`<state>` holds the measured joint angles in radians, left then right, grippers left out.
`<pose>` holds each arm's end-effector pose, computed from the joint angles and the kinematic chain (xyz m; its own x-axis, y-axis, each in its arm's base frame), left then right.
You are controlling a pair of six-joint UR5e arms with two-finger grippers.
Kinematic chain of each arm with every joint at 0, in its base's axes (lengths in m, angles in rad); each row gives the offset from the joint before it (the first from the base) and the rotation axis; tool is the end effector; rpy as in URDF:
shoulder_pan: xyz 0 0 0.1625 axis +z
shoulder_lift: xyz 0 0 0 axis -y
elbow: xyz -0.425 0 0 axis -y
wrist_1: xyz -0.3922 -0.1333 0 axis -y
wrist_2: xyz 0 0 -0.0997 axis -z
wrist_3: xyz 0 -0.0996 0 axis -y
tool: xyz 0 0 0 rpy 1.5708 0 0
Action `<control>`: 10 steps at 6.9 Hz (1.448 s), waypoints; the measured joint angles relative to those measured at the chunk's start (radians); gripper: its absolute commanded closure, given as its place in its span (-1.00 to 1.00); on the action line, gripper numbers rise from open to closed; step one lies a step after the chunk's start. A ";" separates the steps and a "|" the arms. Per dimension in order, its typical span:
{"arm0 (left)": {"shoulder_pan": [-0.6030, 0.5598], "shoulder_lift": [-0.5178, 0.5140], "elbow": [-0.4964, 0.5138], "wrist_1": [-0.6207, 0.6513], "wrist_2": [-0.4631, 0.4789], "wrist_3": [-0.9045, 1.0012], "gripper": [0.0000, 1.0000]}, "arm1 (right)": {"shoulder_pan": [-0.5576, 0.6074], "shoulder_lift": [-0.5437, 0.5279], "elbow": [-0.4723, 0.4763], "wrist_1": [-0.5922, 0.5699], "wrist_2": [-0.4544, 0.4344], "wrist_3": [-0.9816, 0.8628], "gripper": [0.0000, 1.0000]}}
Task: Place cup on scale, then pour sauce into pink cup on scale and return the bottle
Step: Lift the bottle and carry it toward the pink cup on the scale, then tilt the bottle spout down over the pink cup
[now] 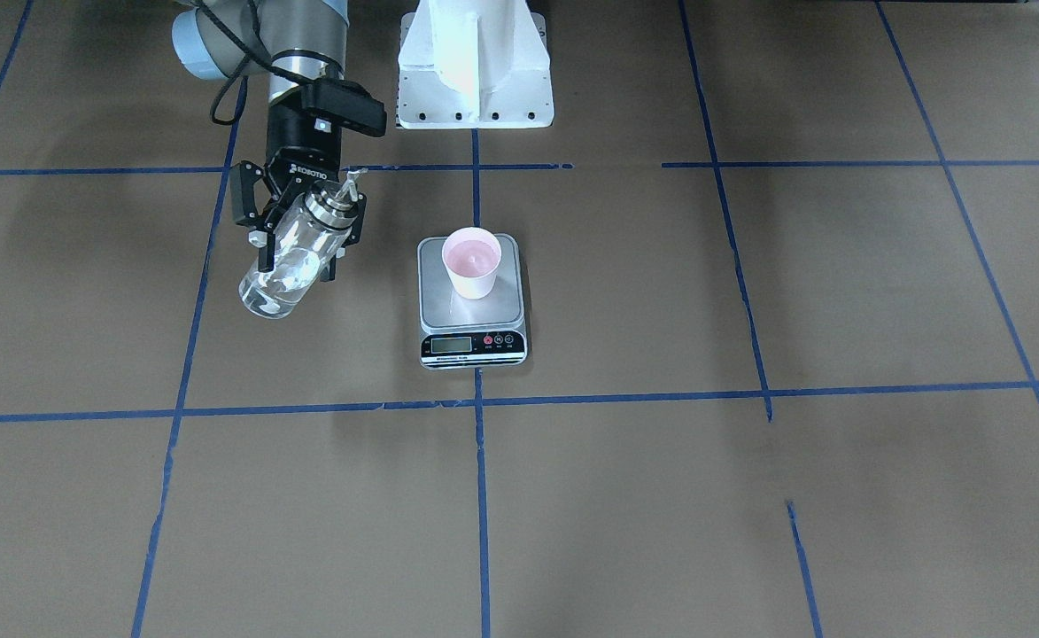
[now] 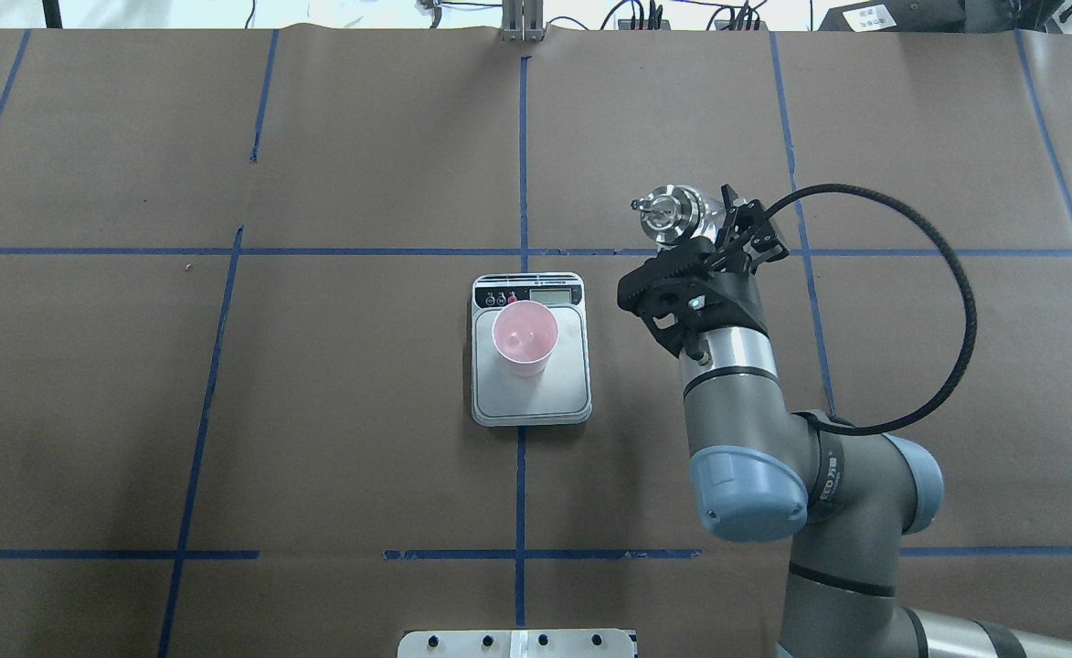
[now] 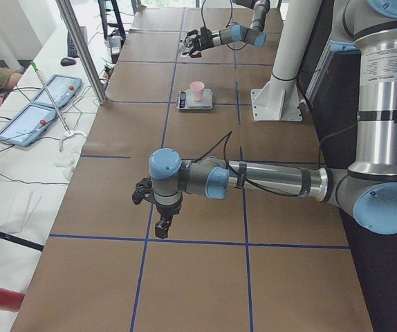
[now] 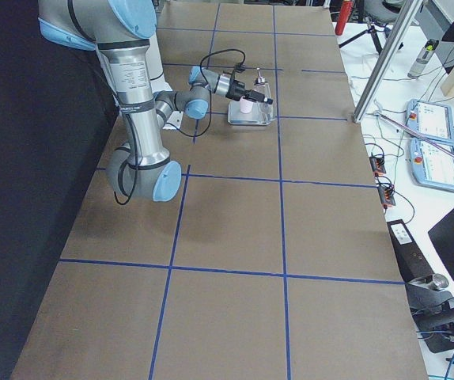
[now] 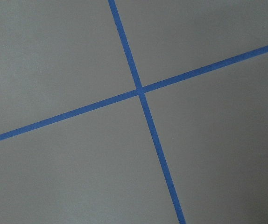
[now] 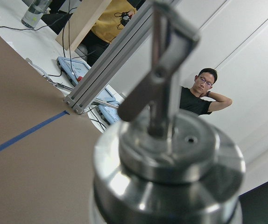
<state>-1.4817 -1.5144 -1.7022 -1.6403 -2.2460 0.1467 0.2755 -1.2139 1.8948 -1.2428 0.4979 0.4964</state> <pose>-0.0283 -0.4814 0.6200 0.7483 0.3015 -0.5908 -0.1996 0.9518 0.2329 -0.4659 -0.3612 0.2548 0.9875 -0.1572 -0.0086 0.0482 0.2500 0.9670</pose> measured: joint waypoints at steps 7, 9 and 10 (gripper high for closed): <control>0.000 -0.016 0.000 0.004 0.003 -0.002 -1.00 | -0.061 0.060 -0.063 -0.231 -0.270 -0.345 1.00; 0.000 -0.018 0.002 0.004 0.003 -0.003 -1.00 | -0.062 0.071 -0.102 -0.234 -0.318 -0.441 1.00; 0.000 -0.018 0.004 0.004 0.003 -0.003 -1.00 | -0.062 0.080 -0.127 -0.234 -0.330 -0.450 1.00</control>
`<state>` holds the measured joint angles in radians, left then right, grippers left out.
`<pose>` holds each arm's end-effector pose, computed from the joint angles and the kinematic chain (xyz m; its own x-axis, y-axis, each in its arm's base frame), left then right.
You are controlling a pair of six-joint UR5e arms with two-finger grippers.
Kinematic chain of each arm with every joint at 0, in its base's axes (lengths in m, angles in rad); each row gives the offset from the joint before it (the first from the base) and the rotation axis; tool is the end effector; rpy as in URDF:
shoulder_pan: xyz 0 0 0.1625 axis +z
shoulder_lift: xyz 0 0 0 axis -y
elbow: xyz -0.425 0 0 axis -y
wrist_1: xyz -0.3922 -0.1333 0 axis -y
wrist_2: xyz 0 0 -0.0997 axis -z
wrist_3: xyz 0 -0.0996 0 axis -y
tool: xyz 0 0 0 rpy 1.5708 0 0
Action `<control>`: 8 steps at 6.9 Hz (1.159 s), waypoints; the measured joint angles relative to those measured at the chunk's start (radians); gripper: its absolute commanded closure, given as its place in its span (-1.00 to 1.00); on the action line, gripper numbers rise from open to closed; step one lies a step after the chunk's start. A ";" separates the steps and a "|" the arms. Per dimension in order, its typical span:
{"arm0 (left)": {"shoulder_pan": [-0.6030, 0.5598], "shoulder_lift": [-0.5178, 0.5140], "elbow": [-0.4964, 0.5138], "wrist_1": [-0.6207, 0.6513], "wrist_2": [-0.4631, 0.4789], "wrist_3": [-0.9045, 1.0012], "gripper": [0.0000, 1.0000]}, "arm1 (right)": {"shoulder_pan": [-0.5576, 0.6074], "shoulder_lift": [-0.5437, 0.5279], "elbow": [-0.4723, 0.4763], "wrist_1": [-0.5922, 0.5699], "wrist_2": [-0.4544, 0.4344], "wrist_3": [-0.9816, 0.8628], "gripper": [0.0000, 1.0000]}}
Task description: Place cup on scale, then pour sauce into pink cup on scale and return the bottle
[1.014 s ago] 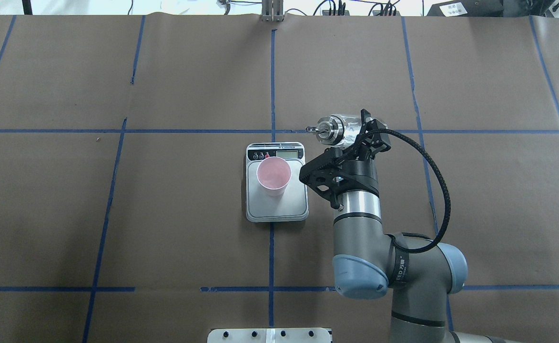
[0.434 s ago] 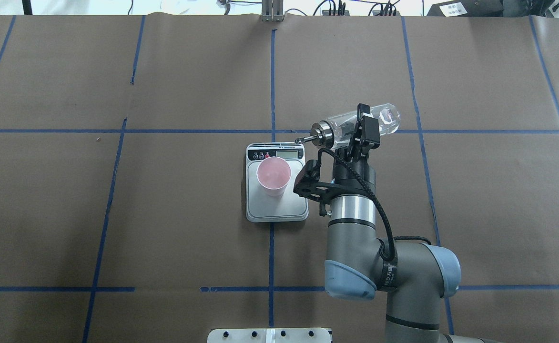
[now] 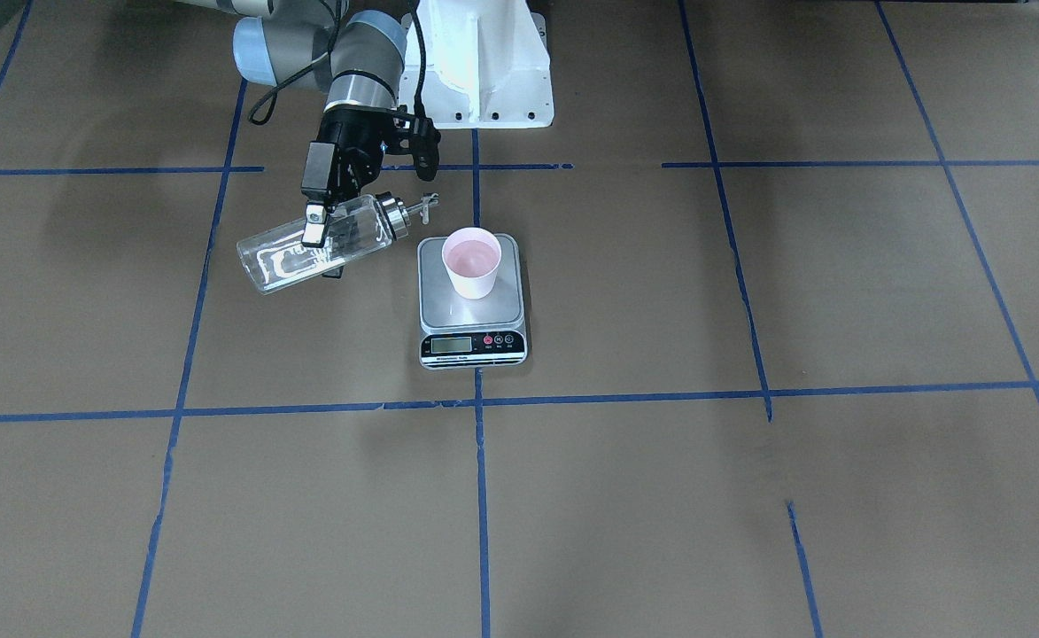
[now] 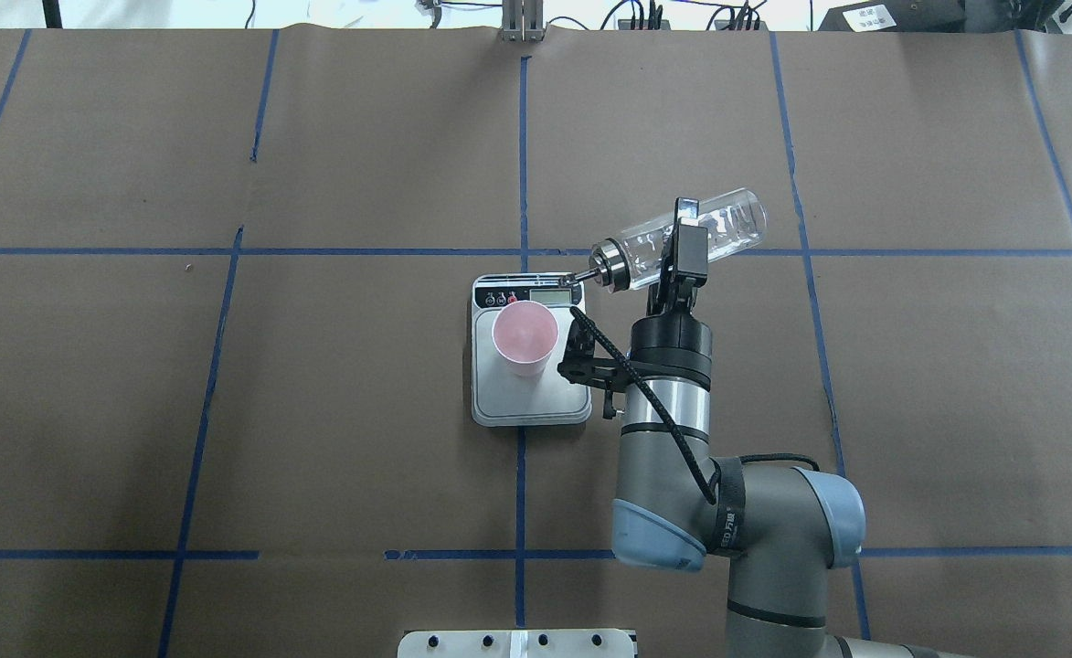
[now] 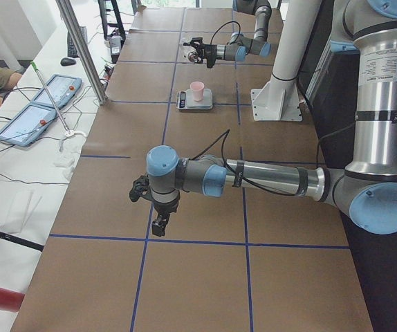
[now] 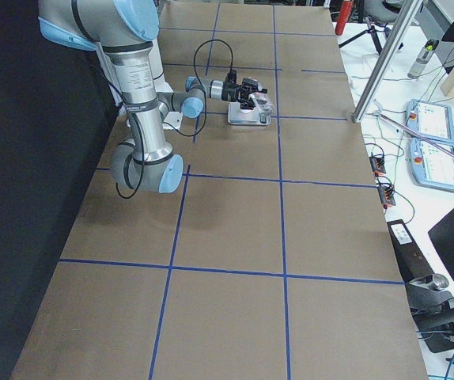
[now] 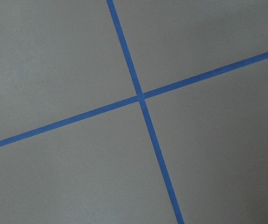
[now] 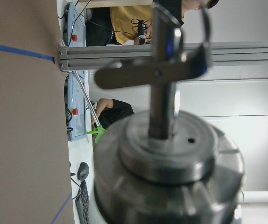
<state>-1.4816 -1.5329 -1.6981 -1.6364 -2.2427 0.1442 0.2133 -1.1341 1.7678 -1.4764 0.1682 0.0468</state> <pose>-0.0278 -0.4895 0.6138 0.7503 0.3051 -0.5864 -0.1979 0.9501 0.2412 -0.5191 -0.3493 0.2615 0.7100 -0.0173 -0.7040 0.6971 0.1590 0.6991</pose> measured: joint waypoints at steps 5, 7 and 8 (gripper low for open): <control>0.001 -0.008 0.004 0.000 0.001 0.000 -1.00 | 0.000 0.042 -0.094 -0.001 -0.038 -0.040 1.00; 0.001 -0.012 0.009 0.000 0.001 0.000 -1.00 | 0.001 0.042 -0.101 0.000 -0.070 -0.124 1.00; 0.001 -0.020 0.021 0.000 0.002 0.000 -1.00 | 0.000 0.042 -0.102 0.000 -0.086 -0.163 1.00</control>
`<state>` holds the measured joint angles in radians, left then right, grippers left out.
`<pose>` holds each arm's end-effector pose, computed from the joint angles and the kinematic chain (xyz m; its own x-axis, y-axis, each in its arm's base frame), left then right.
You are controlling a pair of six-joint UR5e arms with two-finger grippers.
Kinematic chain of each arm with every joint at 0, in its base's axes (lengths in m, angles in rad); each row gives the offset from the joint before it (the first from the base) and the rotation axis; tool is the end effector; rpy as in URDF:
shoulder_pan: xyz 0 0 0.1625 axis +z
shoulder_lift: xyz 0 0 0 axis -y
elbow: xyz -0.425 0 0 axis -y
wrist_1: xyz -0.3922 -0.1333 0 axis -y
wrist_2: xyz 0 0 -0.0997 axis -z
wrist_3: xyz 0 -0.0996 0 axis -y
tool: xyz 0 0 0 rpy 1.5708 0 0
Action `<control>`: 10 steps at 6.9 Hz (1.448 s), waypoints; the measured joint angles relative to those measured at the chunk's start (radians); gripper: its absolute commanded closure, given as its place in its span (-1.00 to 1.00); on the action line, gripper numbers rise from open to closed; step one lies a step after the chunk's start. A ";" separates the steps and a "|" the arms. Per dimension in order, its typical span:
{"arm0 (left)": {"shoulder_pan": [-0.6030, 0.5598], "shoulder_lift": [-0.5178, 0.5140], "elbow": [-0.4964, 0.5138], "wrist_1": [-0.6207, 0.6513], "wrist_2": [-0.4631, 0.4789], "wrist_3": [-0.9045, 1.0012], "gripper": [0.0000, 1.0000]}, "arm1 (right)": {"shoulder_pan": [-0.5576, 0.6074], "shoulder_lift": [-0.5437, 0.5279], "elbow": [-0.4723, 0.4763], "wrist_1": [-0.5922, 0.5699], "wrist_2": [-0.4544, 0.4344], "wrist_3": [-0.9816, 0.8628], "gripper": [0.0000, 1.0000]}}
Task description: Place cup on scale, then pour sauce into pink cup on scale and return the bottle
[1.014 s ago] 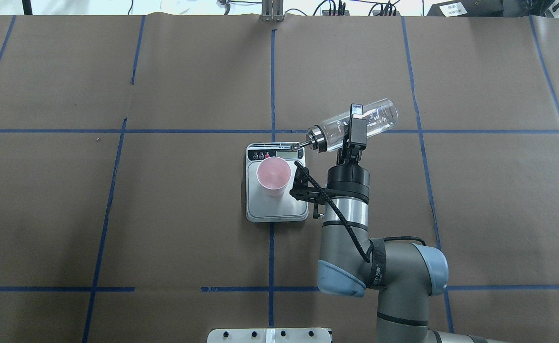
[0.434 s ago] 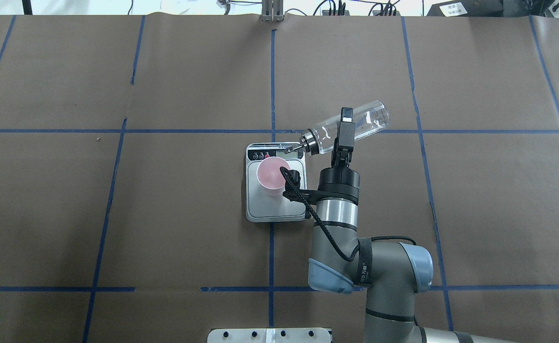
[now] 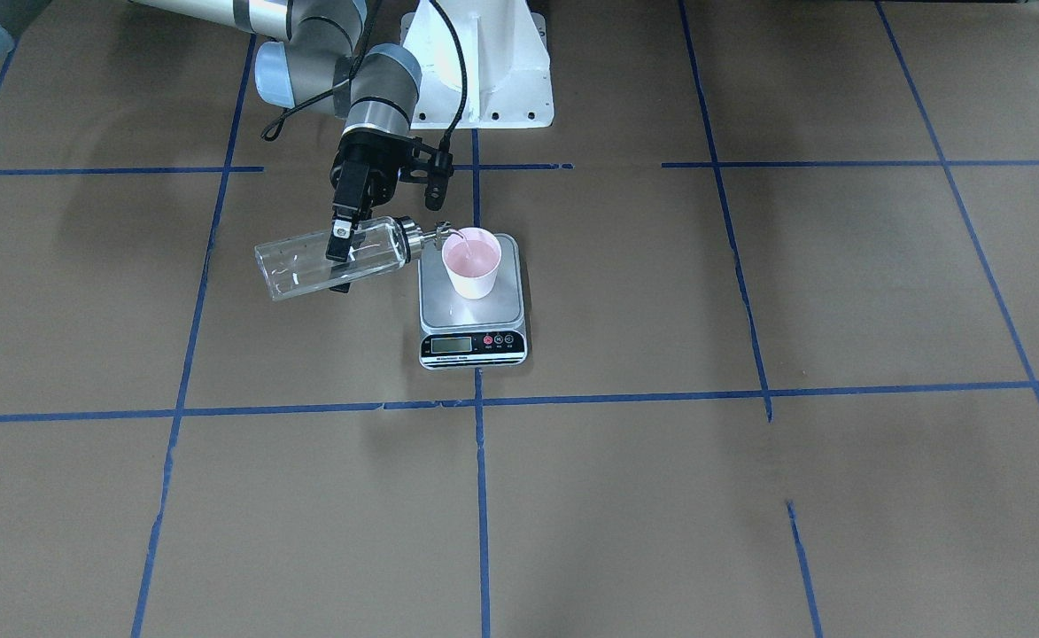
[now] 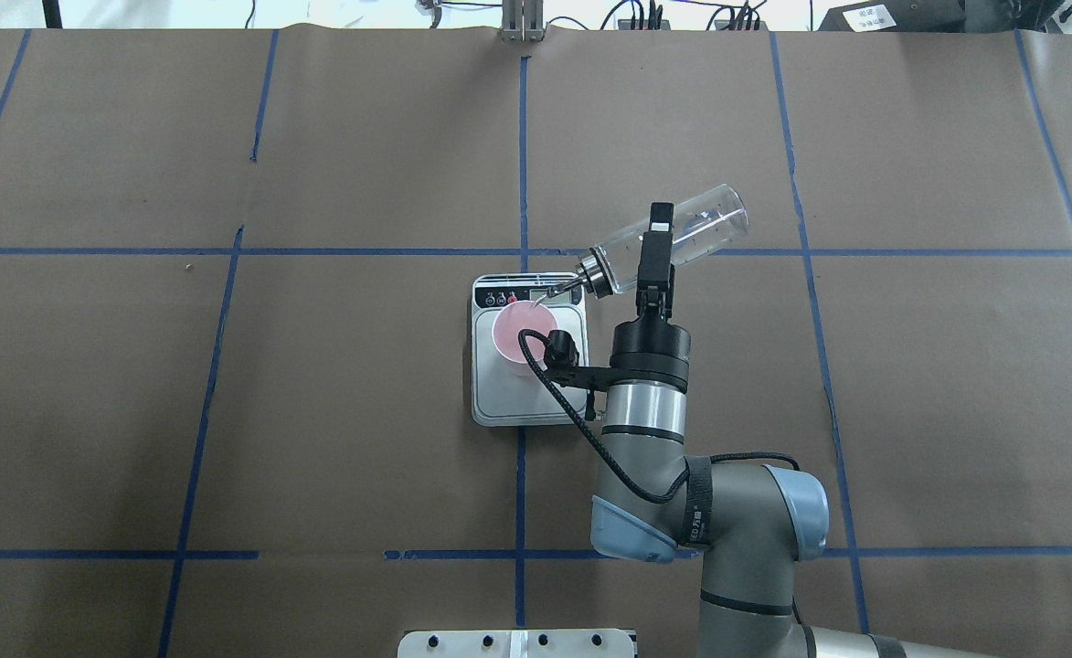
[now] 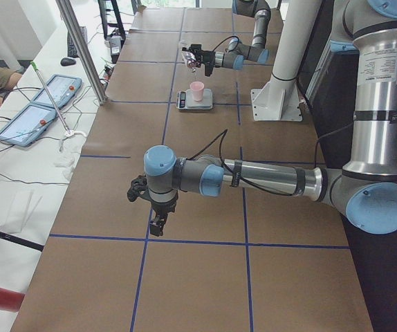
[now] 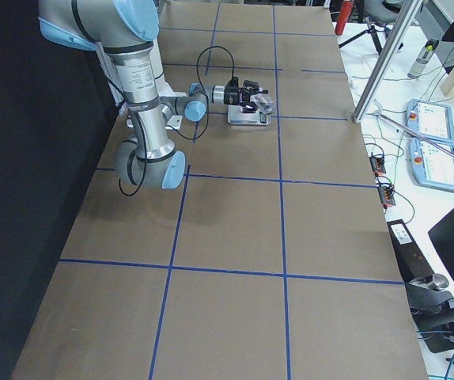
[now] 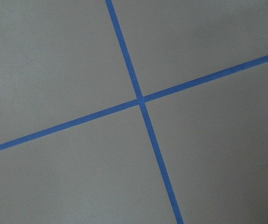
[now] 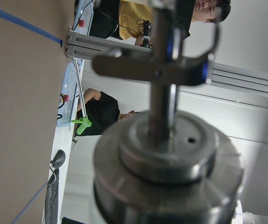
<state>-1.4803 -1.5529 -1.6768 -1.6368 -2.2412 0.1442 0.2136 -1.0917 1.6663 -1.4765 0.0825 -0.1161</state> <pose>-0.0265 -0.4980 0.6147 0.7509 0.3055 -0.5855 -0.1993 0.9501 0.2401 -0.5453 -0.3563 0.2711 0.5284 0.0309 -0.8484 0.8335 0.1710 0.5254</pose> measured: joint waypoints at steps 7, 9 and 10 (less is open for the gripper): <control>-0.001 -0.052 0.038 0.040 -0.002 0.000 -1.00 | -0.001 -0.018 -0.002 0.001 -0.137 -0.186 1.00; -0.002 -0.058 0.038 0.051 -0.002 0.000 -1.00 | -0.001 -0.018 -0.002 0.001 -0.162 -0.264 1.00; -0.002 -0.059 0.038 0.052 -0.002 0.000 -1.00 | -0.002 -0.014 -0.002 0.003 -0.177 -0.323 1.00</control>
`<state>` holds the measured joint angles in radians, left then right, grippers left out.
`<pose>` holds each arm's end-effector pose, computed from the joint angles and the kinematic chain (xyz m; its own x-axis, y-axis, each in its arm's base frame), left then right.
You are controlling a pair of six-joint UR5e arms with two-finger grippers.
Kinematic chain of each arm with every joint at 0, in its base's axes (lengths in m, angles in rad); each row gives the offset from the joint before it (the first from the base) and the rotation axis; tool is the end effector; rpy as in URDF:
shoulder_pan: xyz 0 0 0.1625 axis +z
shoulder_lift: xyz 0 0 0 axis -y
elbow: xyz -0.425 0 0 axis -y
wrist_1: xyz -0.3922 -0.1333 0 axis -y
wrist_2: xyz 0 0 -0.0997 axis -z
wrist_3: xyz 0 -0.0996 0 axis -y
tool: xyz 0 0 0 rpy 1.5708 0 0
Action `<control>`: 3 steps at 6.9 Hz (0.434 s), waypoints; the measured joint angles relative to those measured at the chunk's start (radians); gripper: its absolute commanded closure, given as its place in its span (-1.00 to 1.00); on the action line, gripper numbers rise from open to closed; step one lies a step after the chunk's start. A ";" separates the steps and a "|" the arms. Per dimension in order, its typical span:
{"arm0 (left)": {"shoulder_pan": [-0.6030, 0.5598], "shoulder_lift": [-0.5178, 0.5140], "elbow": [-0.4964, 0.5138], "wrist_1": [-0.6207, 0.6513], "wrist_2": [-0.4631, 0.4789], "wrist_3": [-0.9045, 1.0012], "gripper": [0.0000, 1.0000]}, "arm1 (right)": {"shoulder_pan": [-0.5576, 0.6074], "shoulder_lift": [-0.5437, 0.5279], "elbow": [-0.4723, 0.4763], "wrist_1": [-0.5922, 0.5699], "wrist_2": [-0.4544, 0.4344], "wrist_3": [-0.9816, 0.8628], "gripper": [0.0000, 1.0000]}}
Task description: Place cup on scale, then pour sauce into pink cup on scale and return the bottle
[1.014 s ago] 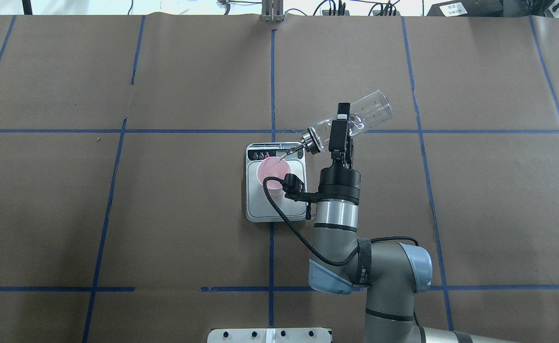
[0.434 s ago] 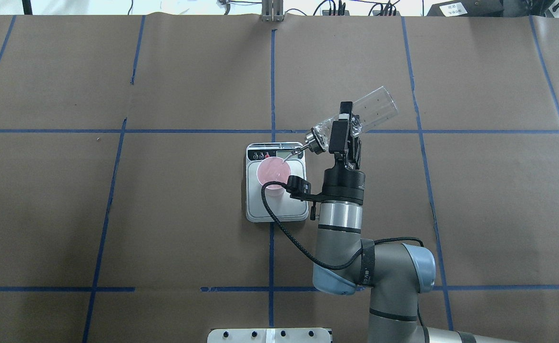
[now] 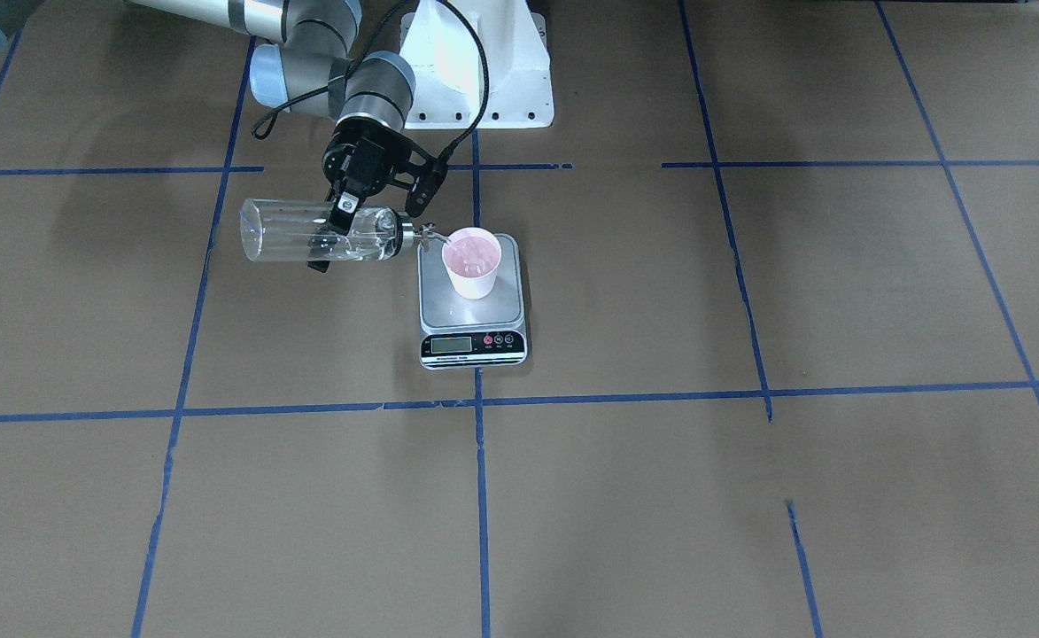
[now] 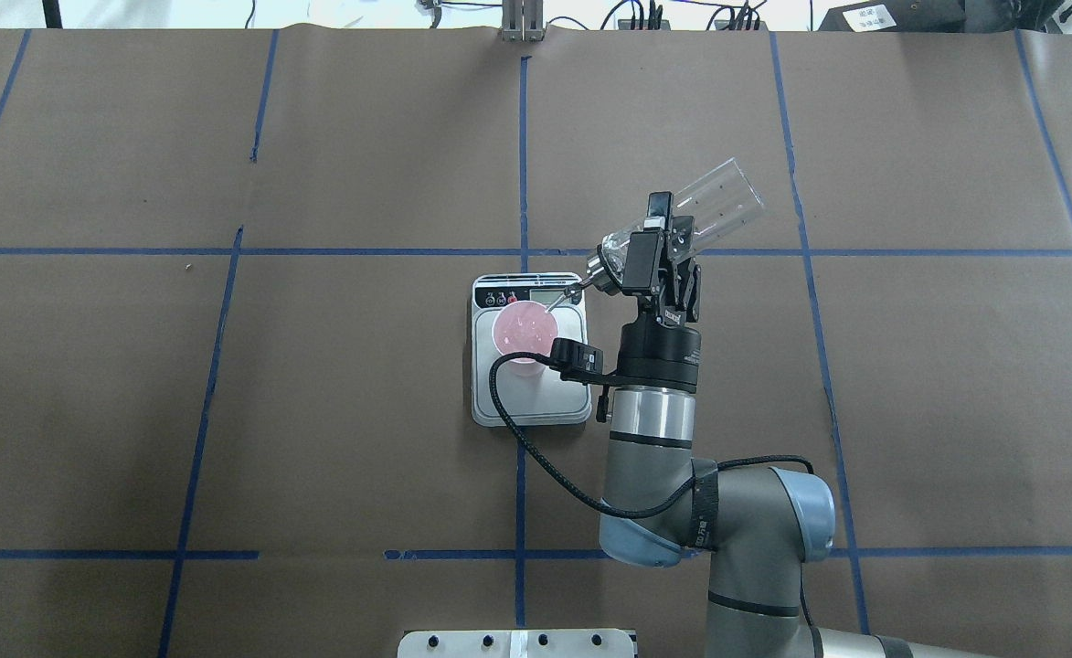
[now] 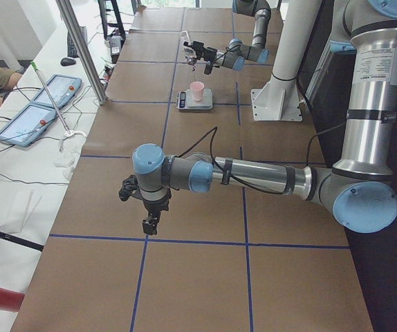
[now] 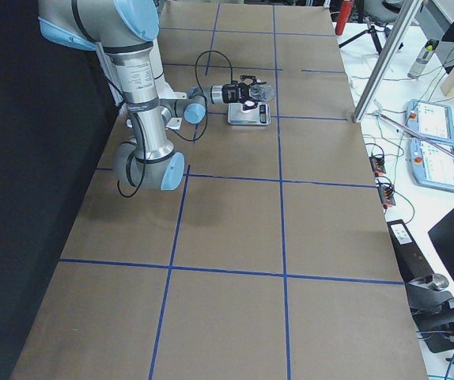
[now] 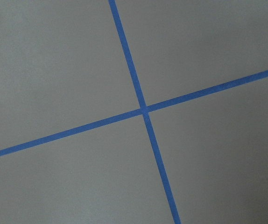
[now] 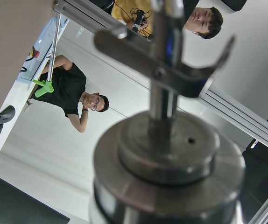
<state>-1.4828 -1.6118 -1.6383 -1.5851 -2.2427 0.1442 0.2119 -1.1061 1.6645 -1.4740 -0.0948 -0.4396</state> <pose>-0.0257 -0.5201 0.6098 0.7524 0.2853 -0.5938 -0.1974 0.9576 0.2100 -0.5342 -0.3527 0.2664 0.1887 0.1282 -0.9736 0.9454 0.2446 0.2154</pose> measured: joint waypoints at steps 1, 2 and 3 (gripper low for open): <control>0.000 0.000 0.000 0.000 0.000 0.000 -1.00 | 0.000 0.004 0.001 0.002 -0.007 -0.037 1.00; -0.001 -0.001 0.000 0.002 0.000 0.000 -1.00 | -0.001 0.006 0.004 0.005 -0.008 -0.051 1.00; -0.001 -0.001 -0.002 0.006 0.000 0.000 -1.00 | -0.002 0.009 0.008 0.023 -0.005 -0.053 1.00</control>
<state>-1.4833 -1.6133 -1.6402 -1.5794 -2.2427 0.1442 0.2096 -1.0973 1.6724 -1.4514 -0.1000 -0.4930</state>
